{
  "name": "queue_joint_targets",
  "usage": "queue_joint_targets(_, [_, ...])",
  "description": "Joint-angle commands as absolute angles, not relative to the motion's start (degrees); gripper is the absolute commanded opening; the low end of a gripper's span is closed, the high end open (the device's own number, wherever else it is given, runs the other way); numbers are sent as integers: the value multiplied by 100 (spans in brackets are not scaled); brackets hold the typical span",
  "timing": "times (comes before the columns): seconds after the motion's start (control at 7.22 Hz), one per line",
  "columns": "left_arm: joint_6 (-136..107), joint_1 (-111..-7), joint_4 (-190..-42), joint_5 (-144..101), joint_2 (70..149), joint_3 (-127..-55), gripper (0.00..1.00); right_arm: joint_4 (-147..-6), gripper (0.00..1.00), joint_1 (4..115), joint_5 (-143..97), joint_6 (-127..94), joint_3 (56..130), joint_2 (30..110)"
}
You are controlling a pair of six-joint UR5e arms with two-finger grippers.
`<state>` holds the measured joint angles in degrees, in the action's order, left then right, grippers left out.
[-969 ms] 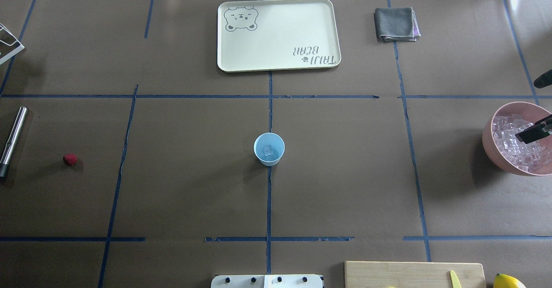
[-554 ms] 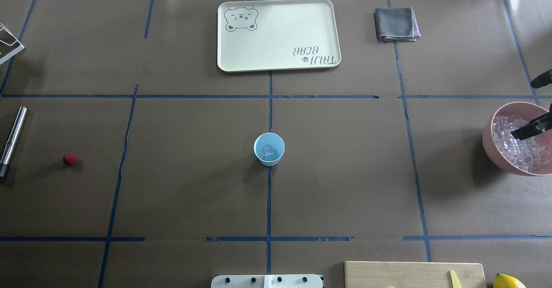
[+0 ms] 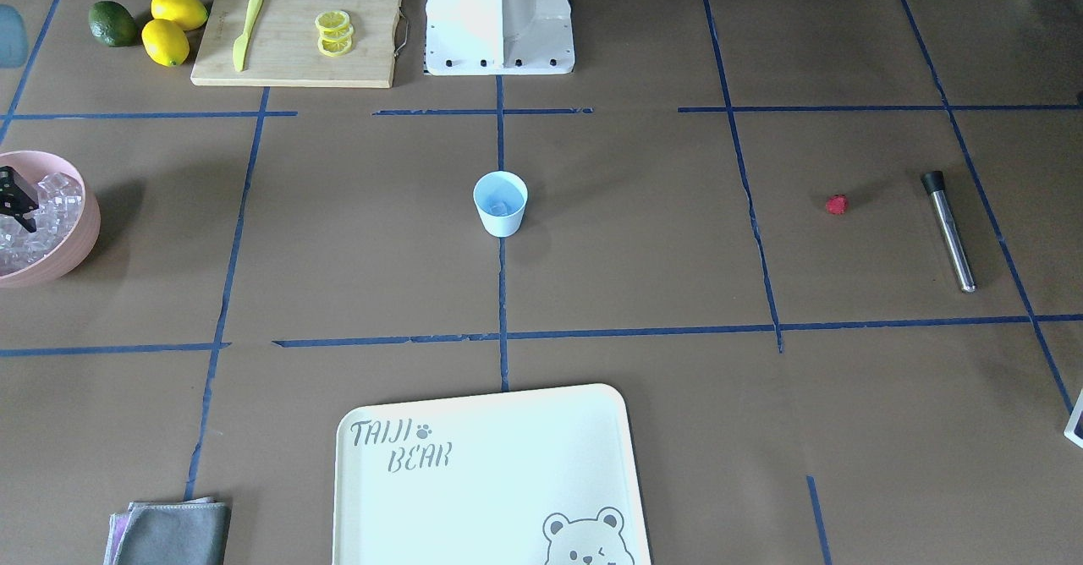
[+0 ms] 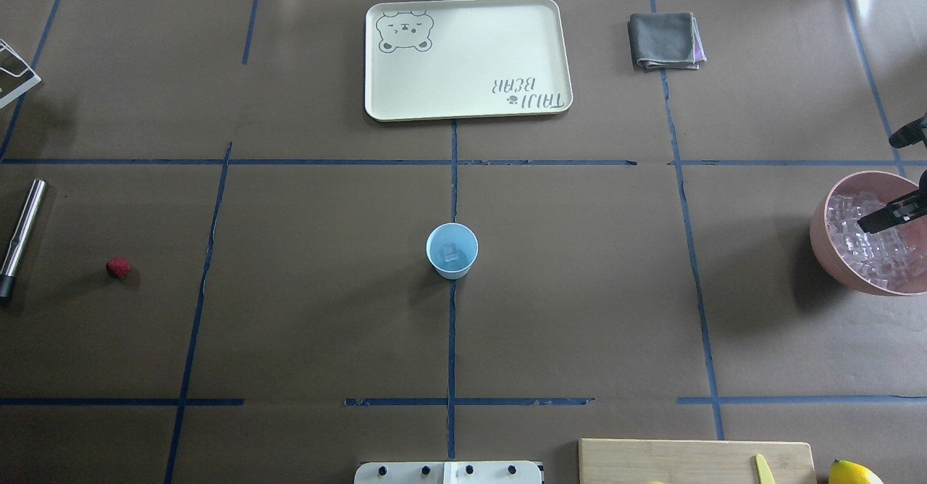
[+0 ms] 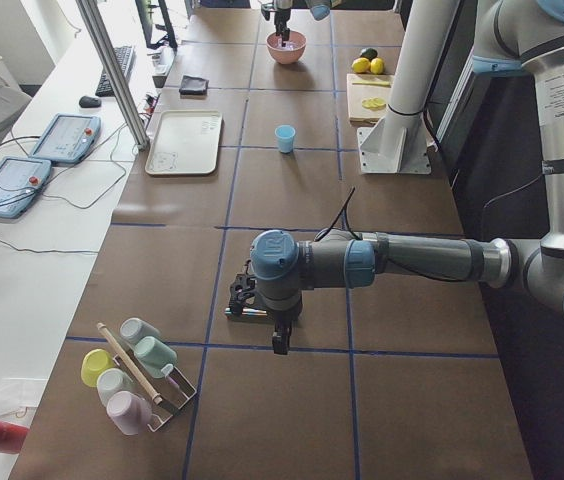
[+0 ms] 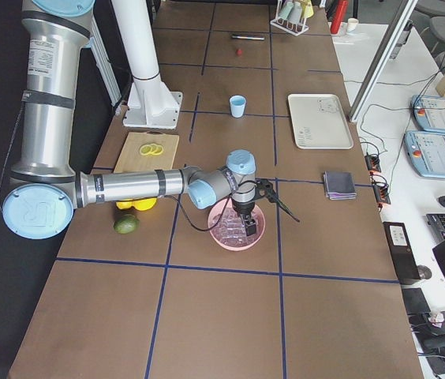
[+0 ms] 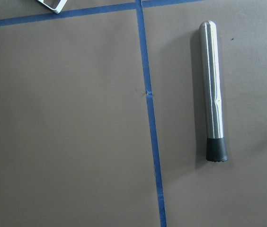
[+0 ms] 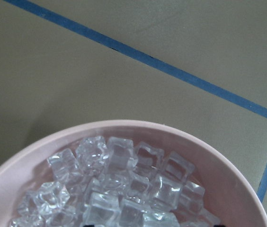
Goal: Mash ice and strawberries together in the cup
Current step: 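Grasp a third ice cube with the right gripper and lift it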
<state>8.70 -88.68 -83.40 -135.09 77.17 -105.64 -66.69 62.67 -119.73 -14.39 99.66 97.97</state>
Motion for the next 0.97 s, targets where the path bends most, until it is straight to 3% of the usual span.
queue_joint_targets(0.0, [879,-8868,-8350,-13509,7717,-10564,100,-6671,68,6275,-11988,-1433,9958,9826])
queue_joint_targets(0.28, [870,-8868,-8350,-13509,7717,-10564,100,-6688,27,6275,-12023,-1433,9975,9844])
queue_joint_targets(0.42, [870,-8868,-8350,-13509,7717,-10564,100,-6723,12,6275,-12023,-1433,9984,9844])
queue_joint_targets(0.55, [870,-8868,-8358,-13509,7717,-10564,100,-6724,5,6284,-12032,-1433,10002,9844])
queue_joint_targets(0.83, [870,-8868,-8367,-13509,7717,-10564,100,-6846,3,6423,-12268,-1441,10264,9844])
